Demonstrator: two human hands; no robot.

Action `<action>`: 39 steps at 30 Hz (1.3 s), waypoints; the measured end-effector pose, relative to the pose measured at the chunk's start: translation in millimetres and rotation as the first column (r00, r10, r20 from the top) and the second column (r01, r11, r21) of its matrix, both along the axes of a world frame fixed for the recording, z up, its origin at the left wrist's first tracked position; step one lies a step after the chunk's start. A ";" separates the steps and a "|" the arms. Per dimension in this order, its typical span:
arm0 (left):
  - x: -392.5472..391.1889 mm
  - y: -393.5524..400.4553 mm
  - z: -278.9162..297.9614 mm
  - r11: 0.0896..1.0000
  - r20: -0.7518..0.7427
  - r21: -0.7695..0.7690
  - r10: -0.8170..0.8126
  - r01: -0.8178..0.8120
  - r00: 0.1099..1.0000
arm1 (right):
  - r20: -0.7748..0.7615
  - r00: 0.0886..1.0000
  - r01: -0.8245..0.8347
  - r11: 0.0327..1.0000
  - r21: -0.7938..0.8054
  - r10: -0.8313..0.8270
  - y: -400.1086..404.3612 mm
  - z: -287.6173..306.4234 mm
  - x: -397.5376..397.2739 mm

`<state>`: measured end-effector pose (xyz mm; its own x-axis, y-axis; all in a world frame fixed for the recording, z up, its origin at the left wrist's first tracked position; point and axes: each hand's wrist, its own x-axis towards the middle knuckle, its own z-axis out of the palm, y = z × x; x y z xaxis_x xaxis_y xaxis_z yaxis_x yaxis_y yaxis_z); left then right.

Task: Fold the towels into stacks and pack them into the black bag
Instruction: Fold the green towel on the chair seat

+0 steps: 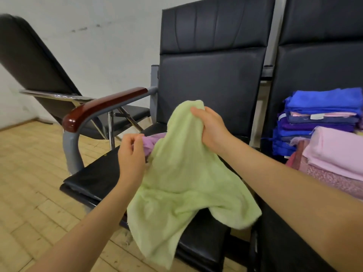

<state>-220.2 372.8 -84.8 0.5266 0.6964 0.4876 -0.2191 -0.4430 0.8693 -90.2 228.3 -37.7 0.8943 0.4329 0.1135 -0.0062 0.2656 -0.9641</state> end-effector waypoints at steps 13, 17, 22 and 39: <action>-25.9 29.8 -61.0 0.955 -0.593 0.296 0.196 -0.015 0.781 | -0.013 0.998 -0.042 0.493 -0.869 0.063 -87.2 -68.5 -6.3; -4.7 24.8 -39.4 0.946 -0.532 0.325 0.184 -0.001 0.826 | 0.172 0.984 0.122 0.517 -0.847 0.050 -79.3 -70.4 3.8; 29.4 2.0 -30.5 0.978 -0.899 0.119 0.032 0.173 0.436 | 0.419 0.904 0.335 0.471 -0.816 0.082 -54.2 -84.6 17.0; 7.6 3.4 -3.2 0.994 -0.251 -0.104 0.017 -0.045 0.968 | 0.599 0.800 0.187 0.934 -0.305 0.036 -31.2 -50.4 -43.2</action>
